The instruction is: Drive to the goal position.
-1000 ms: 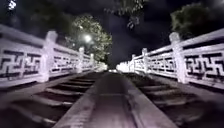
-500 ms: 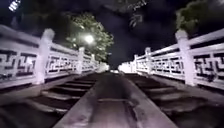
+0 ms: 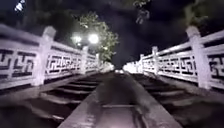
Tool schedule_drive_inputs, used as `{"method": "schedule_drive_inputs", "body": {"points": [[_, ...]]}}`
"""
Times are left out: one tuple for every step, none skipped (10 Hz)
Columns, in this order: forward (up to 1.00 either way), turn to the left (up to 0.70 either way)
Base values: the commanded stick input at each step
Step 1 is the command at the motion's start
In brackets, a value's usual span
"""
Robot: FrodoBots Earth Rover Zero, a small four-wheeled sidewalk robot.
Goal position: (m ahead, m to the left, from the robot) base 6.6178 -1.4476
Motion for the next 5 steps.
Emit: {"method": "schedule_drive_inputs", "body": {"points": [[0.45, 0.00], [0.45, 0.00], [0.45, 0.00], [0.45, 0.00], [0.45, 0.00]]}}
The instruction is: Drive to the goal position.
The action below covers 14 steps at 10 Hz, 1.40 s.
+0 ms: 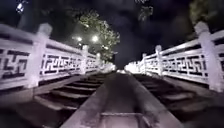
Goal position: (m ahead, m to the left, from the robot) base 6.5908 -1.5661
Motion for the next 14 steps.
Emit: {"method": "schedule_drive_inputs", "body": {"points": [[0.45, 0.00], [0.45, 0.00], [0.45, 0.00], [0.45, 0.00], [0.45, 0.00], [0.45, 0.00], [0.45, 0.00], [0.45, 0.00], [0.45, 0.00], [0.45, 0.00], [0.45, 0.00], [0.45, 0.00], [0.45, 0.00], [0.45, 0.00]]}}
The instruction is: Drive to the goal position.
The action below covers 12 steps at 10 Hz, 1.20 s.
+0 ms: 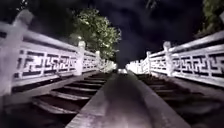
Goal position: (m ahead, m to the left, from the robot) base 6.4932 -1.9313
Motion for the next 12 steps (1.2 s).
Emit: {"method": "schedule_drive_inputs", "body": {"points": [[0.45, 0.00], [0.45, 0.00], [0.45, 0.00], [0.45, 0.00], [0.45, -0.27], [0.45, -0.27], [0.45, -0.27], [0.45, -0.27], [0.45, -0.27], [0.45, -0.27], [0.45, -0.06], [0.45, 0.00]]}}
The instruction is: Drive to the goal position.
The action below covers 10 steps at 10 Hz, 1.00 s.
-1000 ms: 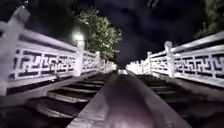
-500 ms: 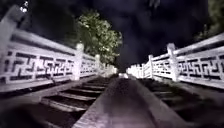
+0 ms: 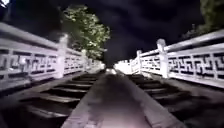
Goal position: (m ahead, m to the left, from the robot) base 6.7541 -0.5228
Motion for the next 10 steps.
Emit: {"method": "schedule_drive_inputs", "body": {"points": [[0.45, 0.00], [0.45, 0.00], [0.45, 0.00], [0.45, 0.00], [0.45, 0.00], [0.45, 0.00], [0.45, 0.00], [0.45, 0.00], [0.45, 0.00], [0.45, 0.00]]}}
